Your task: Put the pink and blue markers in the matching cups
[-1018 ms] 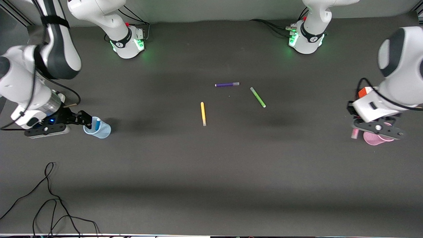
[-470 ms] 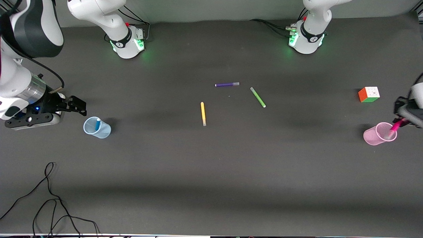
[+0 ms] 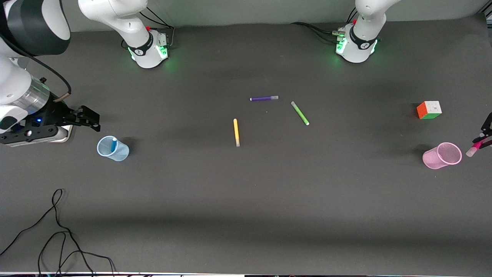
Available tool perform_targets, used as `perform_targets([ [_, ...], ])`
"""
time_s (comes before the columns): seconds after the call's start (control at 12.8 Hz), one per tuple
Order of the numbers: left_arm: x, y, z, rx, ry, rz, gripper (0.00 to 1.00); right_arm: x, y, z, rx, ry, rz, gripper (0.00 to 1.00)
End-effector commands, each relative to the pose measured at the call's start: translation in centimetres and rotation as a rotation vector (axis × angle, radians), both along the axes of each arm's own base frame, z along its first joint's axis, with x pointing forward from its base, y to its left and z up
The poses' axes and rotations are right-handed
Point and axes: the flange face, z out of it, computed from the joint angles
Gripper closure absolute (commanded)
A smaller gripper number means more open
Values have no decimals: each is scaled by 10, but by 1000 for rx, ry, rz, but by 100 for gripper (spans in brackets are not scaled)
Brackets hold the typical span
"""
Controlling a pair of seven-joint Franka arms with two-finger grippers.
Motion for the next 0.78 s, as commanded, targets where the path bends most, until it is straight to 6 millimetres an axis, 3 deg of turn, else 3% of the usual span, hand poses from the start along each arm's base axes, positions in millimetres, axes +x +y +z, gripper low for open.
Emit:
perform_targets([
  [0.0,-3,29,-44,-99,-102,-99,100,-1,-4,5,13,23,-16,0],
  [0.23,-18,65,-103,-185,-180,-153,100,12,-3,-11,12,13,-25,0],
  [0.39,-25,80,-129,-225,-253,-186,100,15,-3,-17,12,13,-26,0],
  [0.7,-33,88,-166,-289,-284,-186,100,14,-6,-18,11,16,-31,0],
])
